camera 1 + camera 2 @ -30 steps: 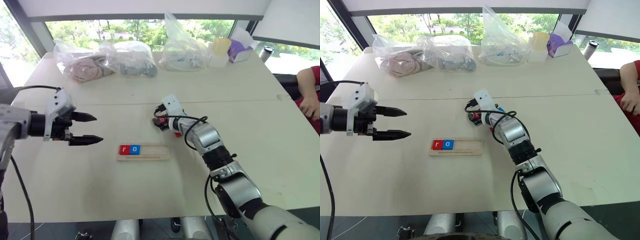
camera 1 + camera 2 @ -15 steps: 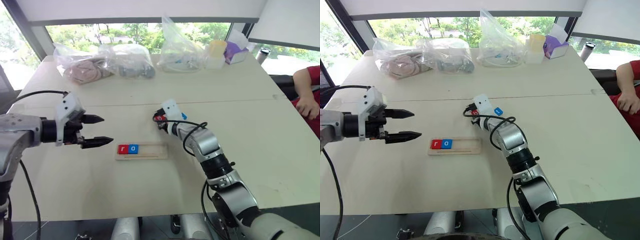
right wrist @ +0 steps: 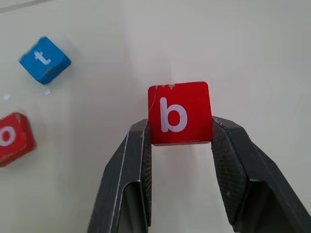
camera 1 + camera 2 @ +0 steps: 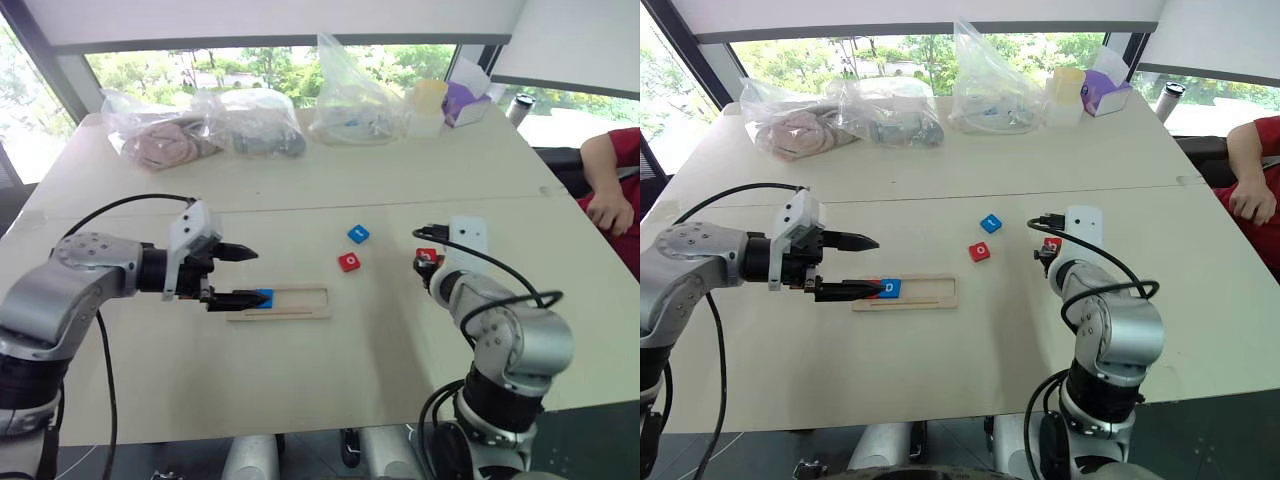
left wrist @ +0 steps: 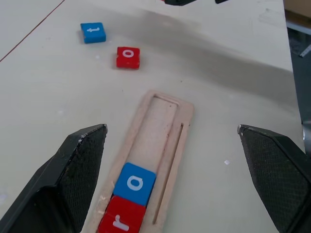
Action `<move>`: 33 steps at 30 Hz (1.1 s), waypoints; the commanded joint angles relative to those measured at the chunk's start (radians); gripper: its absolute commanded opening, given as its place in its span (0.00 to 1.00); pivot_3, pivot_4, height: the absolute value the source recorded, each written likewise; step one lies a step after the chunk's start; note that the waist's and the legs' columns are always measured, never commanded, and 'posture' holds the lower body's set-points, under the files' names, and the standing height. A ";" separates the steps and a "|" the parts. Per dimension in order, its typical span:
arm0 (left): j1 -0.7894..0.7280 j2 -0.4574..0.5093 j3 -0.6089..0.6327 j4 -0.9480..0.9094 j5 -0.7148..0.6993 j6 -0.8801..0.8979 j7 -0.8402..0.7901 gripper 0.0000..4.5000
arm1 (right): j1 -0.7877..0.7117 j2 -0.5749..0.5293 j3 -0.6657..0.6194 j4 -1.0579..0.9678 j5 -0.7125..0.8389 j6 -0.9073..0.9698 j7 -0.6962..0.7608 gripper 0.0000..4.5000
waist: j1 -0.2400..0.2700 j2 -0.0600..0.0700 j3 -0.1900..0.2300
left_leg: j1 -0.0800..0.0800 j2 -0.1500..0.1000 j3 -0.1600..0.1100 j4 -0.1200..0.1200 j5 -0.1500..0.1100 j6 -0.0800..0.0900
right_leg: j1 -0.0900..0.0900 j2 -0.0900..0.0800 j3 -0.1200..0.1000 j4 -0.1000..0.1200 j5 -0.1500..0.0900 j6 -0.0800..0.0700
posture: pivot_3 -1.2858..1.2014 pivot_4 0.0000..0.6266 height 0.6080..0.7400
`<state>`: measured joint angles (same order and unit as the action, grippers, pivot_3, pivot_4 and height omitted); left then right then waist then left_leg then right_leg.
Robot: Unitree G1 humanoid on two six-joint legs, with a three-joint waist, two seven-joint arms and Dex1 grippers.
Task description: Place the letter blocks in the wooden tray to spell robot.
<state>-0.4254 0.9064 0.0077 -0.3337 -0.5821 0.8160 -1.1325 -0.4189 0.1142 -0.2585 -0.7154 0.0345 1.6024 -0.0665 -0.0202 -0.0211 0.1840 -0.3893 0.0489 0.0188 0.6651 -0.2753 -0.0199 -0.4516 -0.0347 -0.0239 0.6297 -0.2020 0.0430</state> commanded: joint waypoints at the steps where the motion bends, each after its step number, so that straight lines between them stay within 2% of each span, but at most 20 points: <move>1: -0.050 -0.007 -0.034 0.046 0.032 -0.048 -0.015 1.00 | 0.034 0.157 -0.036 -0.048 -0.010 0.012 -0.036 0.25 | 0.002 0.001 0.001 | 0.000 0.001 -0.003 0.000 0.000 0.000 | 0.001 0.003 0.000 -0.001 0.000 -0.001 | 0.52 0.24 1.00; 2: -0.054 -0.004 -0.044 0.059 0.037 -0.057 -0.024 1.00 | 0.044 0.175 -0.030 -0.045 0.001 0.012 -0.031 0.25 | 0.001 0.001 0.001 | -0.001 0.001 -0.005 0.000 0.000 0.000 | -0.001 0.004 0.001 -0.001 0.001 -0.003 | 0.52 0.24 1.00; 7: -0.059 -0.005 -0.062 0.076 0.040 -0.065 -0.040 1.00 | 0.107 0.126 0.050 -0.022 0.047 0.012 -0.005 0.25 | -0.003 0.002 0.001 | -0.001 0.001 -0.006 -0.001 0.000 0.000 | -0.002 0.007 0.002 -0.001 0.001 -0.005 | 0.52 0.24 1.00; 11: -0.064 -0.012 -0.072 0.083 0.048 -0.071 -0.036 1.00 | 0.125 0.134 0.047 -0.014 0.066 0.012 -0.001 0.25 | 0.000 0.001 0.001 | -0.003 0.001 -0.005 -0.003 0.000 0.000 | -0.006 0.008 0.004 0.000 0.000 -0.004 | 0.52 0.24 1.00; 12: -0.065 -0.013 -0.072 0.083 0.049 -0.071 -0.036 1.00 | 0.132 0.135 0.046 -0.009 0.075 0.012 0.003 0.49 | -0.001 0.001 0.001 | -0.003 0.001 -0.005 -0.003 0.000 0.000 | -0.007 0.008 0.005 0.000 0.000 -0.004 | 0.52 0.24 1.00; 16: -0.064 -0.015 -0.071 0.086 0.054 -0.072 -0.036 1.00 | 0.136 0.138 0.032 0.000 0.096 0.012 0.000 0.96 | -0.001 0.001 0.001 | -0.003 0.001 -0.002 -0.003 0.000 0.000 | -0.007 0.008 0.007 0.000 0.000 -0.004 | 0.52 0.24 1.00; 17: -0.064 -0.015 -0.070 0.087 0.054 -0.073 -0.036 1.00 | 0.135 0.134 0.032 0.001 0.099 0.012 -0.001 0.99 | -0.001 0.001 0.001 | -0.003 0.001 -0.002 -0.003 0.000 0.000 | -0.008 0.008 0.008 0.000 0.000 -0.004 | 0.52 0.24 1.00; 20: -0.063 -0.014 -0.067 0.091 0.058 -0.076 -0.034 1.00 | 0.128 0.106 0.033 0.003 0.116 0.012 0.004 0.99 | -0.001 0.001 0.001 | -0.003 0.001 -0.001 -0.003 0.000 0.000 | -0.008 0.008 0.010 0.000 0.000 -0.004 | 0.52 0.24 1.00; 22: -0.063 -0.013 -0.065 0.094 0.059 -0.077 -0.033 1.00 | 0.109 0.028 0.029 -0.007 0.159 0.012 0.047 0.99 | -0.001 0.001 0.000 | -0.002 0.001 0.000 -0.003 0.000 0.000 | -0.008 0.008 0.010 0.000 0.000 -0.004 | 0.52 0.24 1.00; 24: -0.067 -0.009 -0.062 0.096 0.056 -0.076 -0.039 1.00 | 0.038 -0.204 0.045 -0.017 0.198 -0.001 0.156 0.99 | 0.000 0.003 0.002 | -0.003 0.001 0.000 -0.003 0.000 0.000 | -0.007 0.008 0.010 0.000 0.000 -0.004 | 0.52 0.24 1.00; 25: -0.073 -0.008 -0.057 0.098 0.042 -0.071 -0.053 1.00 | 0.027 -0.379 0.060 0.008 0.243 -0.088 0.298 0.99 | 0.001 0.004 0.004 | -0.003 0.000 0.001 -0.003 0.000 0.000 | -0.008 0.007 0.011 -0.001 0.000 -0.004 | 0.52 0.24 1.00; 26: -0.078 -0.008 -0.054 0.101 0.033 -0.068 -0.065 1.00 | 0.022 -0.502 0.071 0.031 0.279 -0.156 0.400 0.99 | 0.002 0.005 0.006 | -0.003 -0.002 0.002 -0.002 0.000 0.000 | -0.008 0.007 0.015 -0.001 0.000 -0.004 | 0.52 0.24 1.00; 28: -0.085 0.001 -0.067 0.100 0.032 -0.073 -0.093 1.00 | 0.095 -0.688 0.106 0.098 0.312 -0.420 0.624 0.99 | 0.001 0.002 0.005 | -0.003 -0.006 0.004 -0.001 0.000 0.000 | -0.007 0.007 0.021 -0.002 -0.001 -0.002 | 0.52 0.24 1.00; 30: -0.082 0.010 -0.084 0.081 0.039 -0.076 -0.112 1.00 | 0.186 -0.806 0.164 0.186 0.306 -0.683 0.829 0.99 | 0.000 -0.004 0.004 | -0.001 -0.006 0.003 -0.002 0.000 0.000 | -0.003 0.009 0.021 -0.004 -0.003 0.001 | 0.52 0.24 1.00; 33: -0.073 0.008 -0.087 0.056 0.040 -0.068 -0.111 1.00 | 0.208 -0.854 0.225 0.366 0.292 -0.914 0.981 0.99 | -0.006 -0.005 0.004 | 0.000 -0.002 0.002 -0.004 -0.002 0.004 | -0.002 0.014 0.022 -0.006 -0.003 0.001 | 0.52 0.24 1.00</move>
<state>-0.4906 0.9042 -0.0846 -0.2431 -0.5355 0.7551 -1.2379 -0.1944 -0.7271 -0.0429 -0.4107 0.3284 0.8193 0.8316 -0.0257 -0.0261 0.1885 -0.3896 0.0476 0.0208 0.6616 -0.2780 -0.0154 -0.4540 -0.0190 0.0001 0.6241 -0.2049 0.0440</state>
